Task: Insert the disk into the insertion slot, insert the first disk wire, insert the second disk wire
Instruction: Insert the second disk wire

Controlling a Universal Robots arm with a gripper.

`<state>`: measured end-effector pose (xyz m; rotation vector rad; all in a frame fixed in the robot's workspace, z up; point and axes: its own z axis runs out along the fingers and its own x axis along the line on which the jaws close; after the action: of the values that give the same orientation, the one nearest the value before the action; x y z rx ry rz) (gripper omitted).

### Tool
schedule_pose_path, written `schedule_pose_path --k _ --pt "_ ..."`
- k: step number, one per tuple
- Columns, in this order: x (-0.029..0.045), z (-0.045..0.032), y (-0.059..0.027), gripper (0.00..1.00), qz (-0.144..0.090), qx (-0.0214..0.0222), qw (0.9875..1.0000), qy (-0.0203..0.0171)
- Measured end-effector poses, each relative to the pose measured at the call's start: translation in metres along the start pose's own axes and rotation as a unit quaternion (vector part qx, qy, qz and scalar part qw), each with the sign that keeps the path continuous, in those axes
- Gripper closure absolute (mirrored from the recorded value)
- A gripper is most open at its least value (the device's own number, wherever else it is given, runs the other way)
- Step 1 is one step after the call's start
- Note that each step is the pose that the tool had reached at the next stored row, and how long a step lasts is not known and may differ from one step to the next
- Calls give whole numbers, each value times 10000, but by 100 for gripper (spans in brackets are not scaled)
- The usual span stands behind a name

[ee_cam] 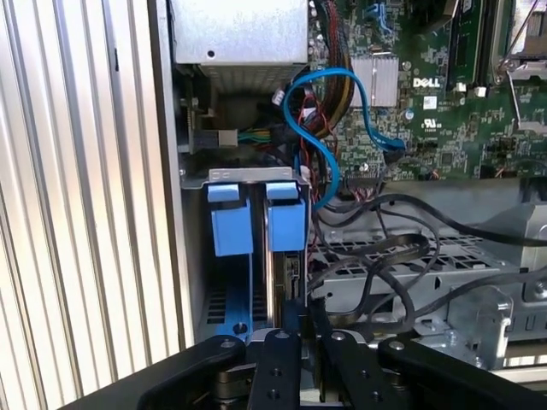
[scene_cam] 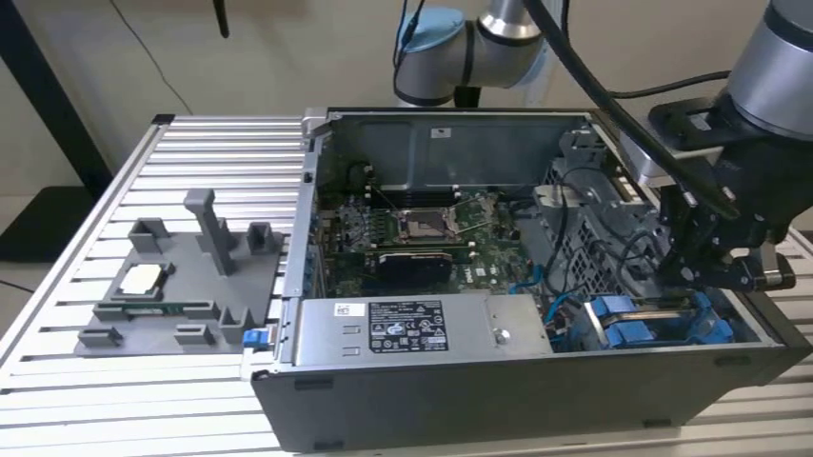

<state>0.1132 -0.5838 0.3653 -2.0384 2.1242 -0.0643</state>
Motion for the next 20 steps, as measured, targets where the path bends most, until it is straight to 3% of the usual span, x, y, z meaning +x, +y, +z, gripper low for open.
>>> schedule_pose_path --k 10,17,20 --pt "0 76 88 84 -11 92 10000 1" --pt "2 121 138 84 -23 207 9998 -4" --pt "5 151 144 84 -30 280 9996 -9"
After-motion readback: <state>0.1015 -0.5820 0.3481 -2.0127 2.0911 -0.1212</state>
